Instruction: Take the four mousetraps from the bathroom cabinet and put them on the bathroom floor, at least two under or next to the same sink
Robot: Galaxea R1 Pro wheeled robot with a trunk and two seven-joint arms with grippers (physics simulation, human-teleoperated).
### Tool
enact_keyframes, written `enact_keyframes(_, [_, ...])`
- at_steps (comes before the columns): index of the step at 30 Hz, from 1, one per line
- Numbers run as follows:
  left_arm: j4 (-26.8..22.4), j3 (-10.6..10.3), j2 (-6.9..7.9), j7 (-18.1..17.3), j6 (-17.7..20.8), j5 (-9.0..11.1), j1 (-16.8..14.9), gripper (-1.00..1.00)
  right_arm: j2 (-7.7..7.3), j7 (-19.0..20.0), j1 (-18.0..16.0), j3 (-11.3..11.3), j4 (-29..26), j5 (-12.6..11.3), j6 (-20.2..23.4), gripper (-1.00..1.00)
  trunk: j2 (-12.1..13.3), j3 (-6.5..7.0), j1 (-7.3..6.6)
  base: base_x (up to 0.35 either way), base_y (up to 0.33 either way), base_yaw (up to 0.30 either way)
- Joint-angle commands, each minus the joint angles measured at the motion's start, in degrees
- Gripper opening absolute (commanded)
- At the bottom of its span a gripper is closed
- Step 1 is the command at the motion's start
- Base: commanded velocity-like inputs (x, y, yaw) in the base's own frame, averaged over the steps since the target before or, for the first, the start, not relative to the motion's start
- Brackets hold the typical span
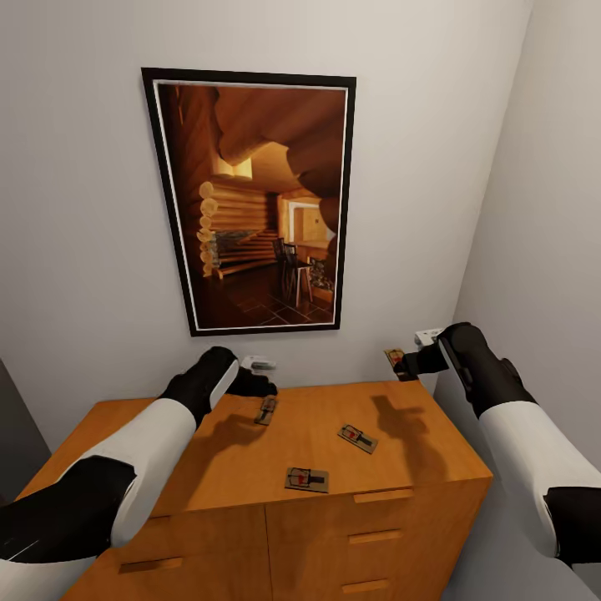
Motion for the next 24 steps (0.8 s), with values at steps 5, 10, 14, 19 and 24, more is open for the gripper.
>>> enact_keyframes(5, [-5.4, -0.2, -0.14, 0.5, 5.2, 0.5, -0.1, 1.0, -0.14, 0.4, -0.1, 0.1, -0.1, 0.5, 0.2, -1.0, -0.1, -0.11, 0.02, 0.003, 0.0, 0.0])
enact_keyframes(10, [-5.6, -0.3, -0.53, 0.8, 6.1, 0.5, -0.1, 1.0, -0.33, 0.4, -0.1, -0.1, -0.1, 0.5, 0.2, -1.0, -0.1, -0.11, 0.02, 0.181, 0.0, 0.0])
enact_keyframes(14, [-5.2, -0.3, -0.61, 0.8, 6.2, 0.6, -0.1, 1.0, -0.38, 0.5, -0.1, -0.1, -0.1, 0.5, 0.2, -1.0, -0.1, -0.11, 0.02, 0.277, 0.0, 0.0])
enact_keyframes(19, [-4.8, -0.3, -0.69, 0.8, 6.0, 0.6, -0.1, 1.0, -0.41, 0.5, -0.1, 0.0, 0.0, 0.5, 0.2, -1.0, -0.1, -0.11, 0.02, 0.086, 0.0, 0.0])
enact_keyframes(24, [-3.4, -0.3, -0.73, 0.9, 5.9, 0.7, -0.1, 1.0, -0.38, 0.5, 0.1, 0.1, 0.1, 0.3, 0.2, -1.0, -0.1, -0.11, 0.02, 0.011, 0.0, 0.0])
